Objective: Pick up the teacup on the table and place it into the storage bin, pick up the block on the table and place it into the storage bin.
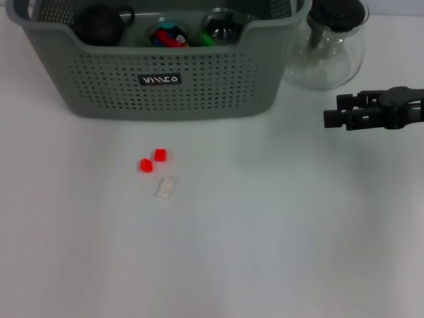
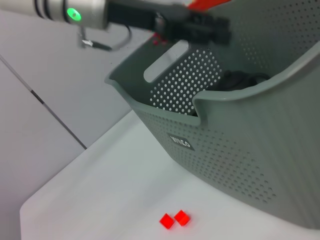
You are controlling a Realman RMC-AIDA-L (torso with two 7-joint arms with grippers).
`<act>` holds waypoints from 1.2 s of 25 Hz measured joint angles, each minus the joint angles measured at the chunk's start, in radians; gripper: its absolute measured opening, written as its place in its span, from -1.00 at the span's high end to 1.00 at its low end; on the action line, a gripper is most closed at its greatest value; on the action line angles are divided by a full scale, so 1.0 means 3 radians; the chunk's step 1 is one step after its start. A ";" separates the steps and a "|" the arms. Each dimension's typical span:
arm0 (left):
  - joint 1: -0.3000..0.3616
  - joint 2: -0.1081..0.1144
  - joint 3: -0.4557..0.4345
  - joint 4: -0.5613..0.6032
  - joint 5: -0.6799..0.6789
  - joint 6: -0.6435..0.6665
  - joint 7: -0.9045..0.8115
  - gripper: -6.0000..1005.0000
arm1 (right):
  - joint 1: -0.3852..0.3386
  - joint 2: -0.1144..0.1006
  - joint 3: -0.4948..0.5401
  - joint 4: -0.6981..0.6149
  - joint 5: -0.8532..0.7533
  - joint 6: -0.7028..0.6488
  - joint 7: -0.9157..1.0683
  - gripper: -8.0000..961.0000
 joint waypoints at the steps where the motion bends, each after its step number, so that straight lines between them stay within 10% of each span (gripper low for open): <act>1: 0.0056 -0.0011 -0.0031 0.0171 -0.0083 0.0122 0.0005 -0.15 | 0.0000 0.0000 0.0000 0.0000 0.0000 0.0000 0.0000 -0.96; 12: 0.0952 0.0029 -0.0344 0.1773 -0.2078 0.2445 0.0818 -0.44 | -0.0011 -0.0003 0.0019 0.0002 0.0000 0.0009 -0.0027 -0.96; 22: 0.1454 -0.0013 0.0323 0.1873 -0.1731 0.2842 0.1218 -0.45 | -0.0004 0.0016 0.0014 0.0000 0.0001 0.0027 -0.0015 -0.96; 30: 0.1407 -0.0253 0.0644 0.1285 -0.0337 0.2156 0.1606 -0.45 | 0.0002 0.0026 0.0002 0.0024 0.0000 0.0040 0.0003 -0.96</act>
